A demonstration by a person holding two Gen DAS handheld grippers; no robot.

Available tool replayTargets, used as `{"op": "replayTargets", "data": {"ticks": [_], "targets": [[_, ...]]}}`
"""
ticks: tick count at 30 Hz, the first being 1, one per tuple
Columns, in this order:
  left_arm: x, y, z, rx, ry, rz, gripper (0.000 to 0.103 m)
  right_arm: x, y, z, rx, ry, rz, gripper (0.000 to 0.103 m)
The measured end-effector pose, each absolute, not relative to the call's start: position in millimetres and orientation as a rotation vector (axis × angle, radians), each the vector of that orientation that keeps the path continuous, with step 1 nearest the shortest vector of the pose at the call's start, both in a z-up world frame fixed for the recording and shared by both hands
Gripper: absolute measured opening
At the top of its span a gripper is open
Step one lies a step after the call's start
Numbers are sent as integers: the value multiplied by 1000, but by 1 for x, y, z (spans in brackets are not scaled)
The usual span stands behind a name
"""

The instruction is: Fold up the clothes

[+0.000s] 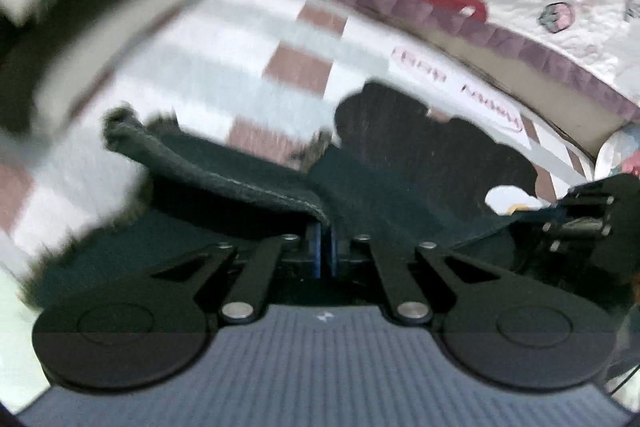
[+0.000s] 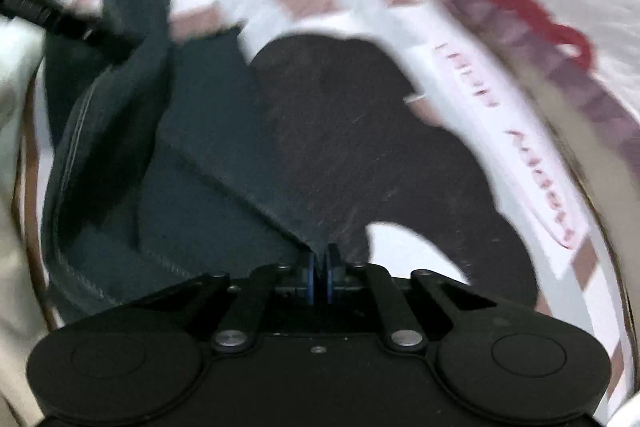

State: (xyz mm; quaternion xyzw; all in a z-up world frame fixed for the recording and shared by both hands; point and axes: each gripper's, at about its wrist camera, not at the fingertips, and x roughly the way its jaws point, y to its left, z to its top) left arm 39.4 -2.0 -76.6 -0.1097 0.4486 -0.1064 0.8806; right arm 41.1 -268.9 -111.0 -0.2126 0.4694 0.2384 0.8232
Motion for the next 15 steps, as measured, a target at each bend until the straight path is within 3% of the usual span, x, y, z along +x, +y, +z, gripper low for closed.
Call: {"op": "replayTargets", "data": {"ticks": [8,15], "targets": [[25,-7,-33,-201,741,-273,3,54,-302,-44,-277,729,339,5],[78,-67,-20,65,751,-301,3,70,-332,-36,-179,625,250,4]]}}
